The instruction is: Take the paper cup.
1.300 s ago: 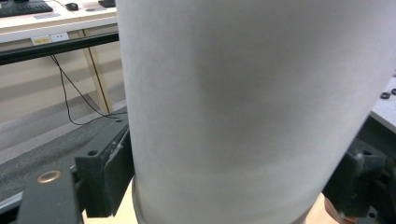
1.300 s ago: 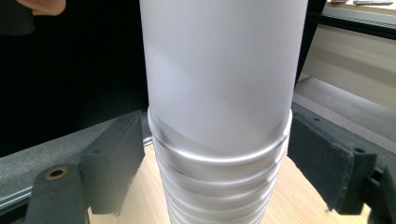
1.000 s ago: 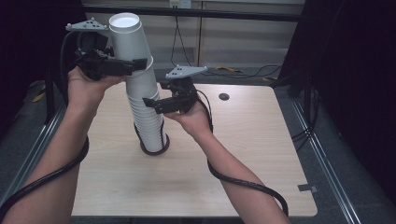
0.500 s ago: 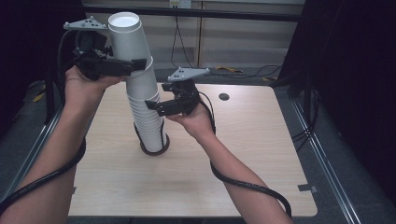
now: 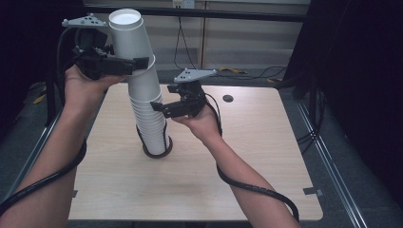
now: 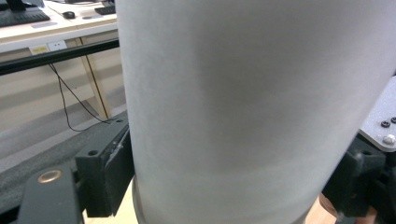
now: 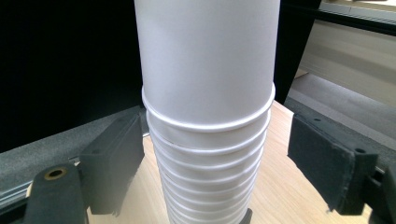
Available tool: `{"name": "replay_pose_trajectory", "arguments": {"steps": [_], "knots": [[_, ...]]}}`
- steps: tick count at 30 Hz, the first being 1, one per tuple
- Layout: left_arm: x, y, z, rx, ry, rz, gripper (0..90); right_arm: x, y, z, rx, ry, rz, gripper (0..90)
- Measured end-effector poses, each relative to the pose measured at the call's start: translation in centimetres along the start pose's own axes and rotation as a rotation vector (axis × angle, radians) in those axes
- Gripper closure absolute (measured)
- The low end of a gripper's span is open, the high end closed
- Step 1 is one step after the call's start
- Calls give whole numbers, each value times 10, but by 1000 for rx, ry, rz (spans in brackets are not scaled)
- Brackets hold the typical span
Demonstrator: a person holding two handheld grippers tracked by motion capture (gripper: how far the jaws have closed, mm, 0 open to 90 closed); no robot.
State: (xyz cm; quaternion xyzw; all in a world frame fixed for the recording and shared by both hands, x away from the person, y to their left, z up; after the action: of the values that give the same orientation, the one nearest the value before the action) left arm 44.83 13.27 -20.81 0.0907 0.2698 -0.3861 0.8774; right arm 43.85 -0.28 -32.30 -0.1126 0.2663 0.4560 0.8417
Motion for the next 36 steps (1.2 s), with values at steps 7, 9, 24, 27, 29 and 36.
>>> {"name": "replay_pose_trajectory", "arguments": {"steps": [7,9,24,27,29,36], "knots": [[-4,-1,2,1,-8,-3,167,0,0,-1,1,1,5,181],[-4,-1,2,2,-14,-3,167,0,0,-2,-2,2,3,181],[-8,-3,5,6,-25,-2,167,-4,-5,-8,6,3,-1,181],[-11,-2,5,10,-23,6,167,-4,-5,-9,5,5,0,181],[-14,-1,4,5,-28,6,167,-4,-5,-9,6,7,-1,181],[-23,3,-2,1,-26,3,166,-3,-6,-12,9,11,2,181]]}}
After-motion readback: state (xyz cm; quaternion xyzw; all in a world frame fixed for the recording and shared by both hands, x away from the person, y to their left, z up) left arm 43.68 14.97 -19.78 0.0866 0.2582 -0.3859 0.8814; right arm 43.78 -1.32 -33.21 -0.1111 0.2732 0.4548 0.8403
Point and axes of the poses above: each handheld gripper's, and its own axes: x roughly forward along the jaws, z roughly out of its top, y roughly to its left, the point moved 7 cm from there along x, roughly forward along the jaws, and after that the axes turned 12 degrees about y, right-handed, at the moved point
